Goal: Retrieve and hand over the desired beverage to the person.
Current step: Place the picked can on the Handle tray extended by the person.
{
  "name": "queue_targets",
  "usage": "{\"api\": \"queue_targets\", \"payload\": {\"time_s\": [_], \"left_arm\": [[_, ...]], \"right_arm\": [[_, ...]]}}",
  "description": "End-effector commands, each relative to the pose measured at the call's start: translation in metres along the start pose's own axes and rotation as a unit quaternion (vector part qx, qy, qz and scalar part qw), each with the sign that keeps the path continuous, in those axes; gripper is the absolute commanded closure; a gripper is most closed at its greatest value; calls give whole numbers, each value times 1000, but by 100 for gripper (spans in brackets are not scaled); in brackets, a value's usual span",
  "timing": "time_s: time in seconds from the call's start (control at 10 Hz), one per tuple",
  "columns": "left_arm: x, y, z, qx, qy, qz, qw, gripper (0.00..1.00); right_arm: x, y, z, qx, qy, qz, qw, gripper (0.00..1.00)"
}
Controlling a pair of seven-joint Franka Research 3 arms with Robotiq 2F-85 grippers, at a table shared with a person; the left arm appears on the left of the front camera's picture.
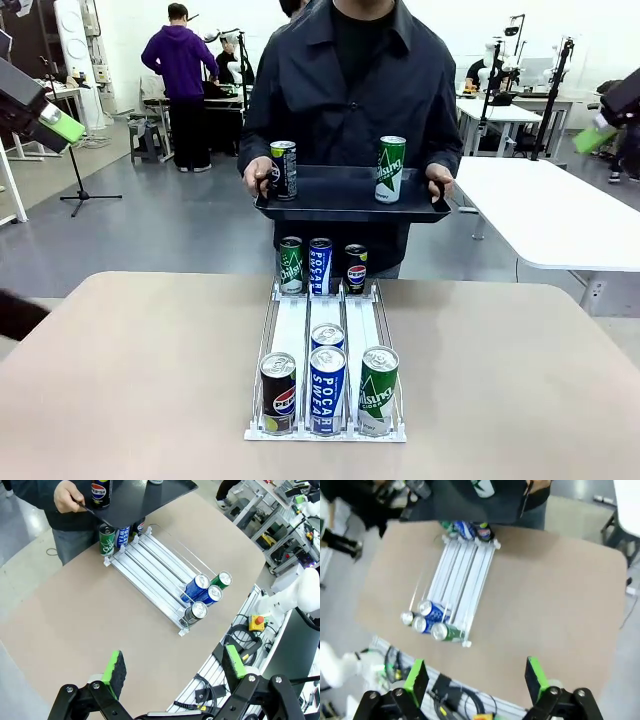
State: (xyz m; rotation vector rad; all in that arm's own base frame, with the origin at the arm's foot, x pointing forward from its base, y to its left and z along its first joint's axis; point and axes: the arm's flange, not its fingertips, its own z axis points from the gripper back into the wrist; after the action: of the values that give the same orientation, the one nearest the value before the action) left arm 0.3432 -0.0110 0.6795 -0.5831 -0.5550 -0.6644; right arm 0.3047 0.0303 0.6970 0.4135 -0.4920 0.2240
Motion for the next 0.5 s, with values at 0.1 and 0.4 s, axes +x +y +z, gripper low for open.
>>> {"api": "queue_targets", "payload": {"time_s": [0.1, 0.4], "left_arm": [[0, 0, 0, -4, -4, -2, 1000, 0], [0, 0, 0, -4, -4, -2, 1000, 0]], "right_arm": [[-11, 8, 1, -6, -4, 7, 1000, 0], [-7, 13, 7, -4, -12, 2, 1000, 0]]}}
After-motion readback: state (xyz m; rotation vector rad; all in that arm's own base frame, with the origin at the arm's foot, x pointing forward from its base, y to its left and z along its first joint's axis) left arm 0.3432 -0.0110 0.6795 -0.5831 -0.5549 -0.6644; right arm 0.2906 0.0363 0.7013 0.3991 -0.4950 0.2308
